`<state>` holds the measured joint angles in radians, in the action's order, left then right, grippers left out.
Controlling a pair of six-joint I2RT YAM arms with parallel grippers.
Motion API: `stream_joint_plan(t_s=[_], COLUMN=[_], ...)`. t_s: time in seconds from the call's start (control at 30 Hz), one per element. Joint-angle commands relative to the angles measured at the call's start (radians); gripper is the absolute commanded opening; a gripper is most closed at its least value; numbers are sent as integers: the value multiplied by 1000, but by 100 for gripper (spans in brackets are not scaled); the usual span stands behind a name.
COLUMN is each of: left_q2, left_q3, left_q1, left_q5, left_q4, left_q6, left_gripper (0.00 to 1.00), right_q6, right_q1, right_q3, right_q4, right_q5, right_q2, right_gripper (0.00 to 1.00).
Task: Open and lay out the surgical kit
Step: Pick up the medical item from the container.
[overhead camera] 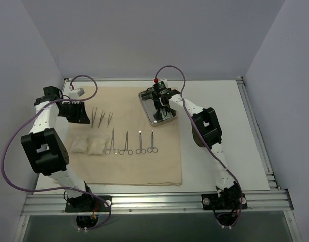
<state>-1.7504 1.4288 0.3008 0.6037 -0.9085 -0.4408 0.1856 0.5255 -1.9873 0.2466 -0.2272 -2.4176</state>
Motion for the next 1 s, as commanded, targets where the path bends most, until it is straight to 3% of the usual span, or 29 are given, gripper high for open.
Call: stream_joint_plan(t_s=[0.0,0.07,0.27,0.43,0.6,0.97], left_q2=[29,29,31,35,38,40], left_q3=[50,50,50,51,59,81], left_q1=[1,1,0,0,-2,-23], left_q5=[4,7,8,10,19,30], left_q4=[17,17,16,10,-3,-10], left_q6=[11,11,11,8,4,14], left_gripper=[45,45,45,45,45,45], right_q6=[12,12,14,14,15,41], right_q1=[-18,-18,-16,-15,-12,-10], right_q3=[22,21,36,38,45,71], right_q4=[54,51,19,11,-4,-90], right_q5=[28,57,121,124,134,172], right_q2=[22,20,54,98,172,247], right_gripper=[51,48,21,5,0,0])
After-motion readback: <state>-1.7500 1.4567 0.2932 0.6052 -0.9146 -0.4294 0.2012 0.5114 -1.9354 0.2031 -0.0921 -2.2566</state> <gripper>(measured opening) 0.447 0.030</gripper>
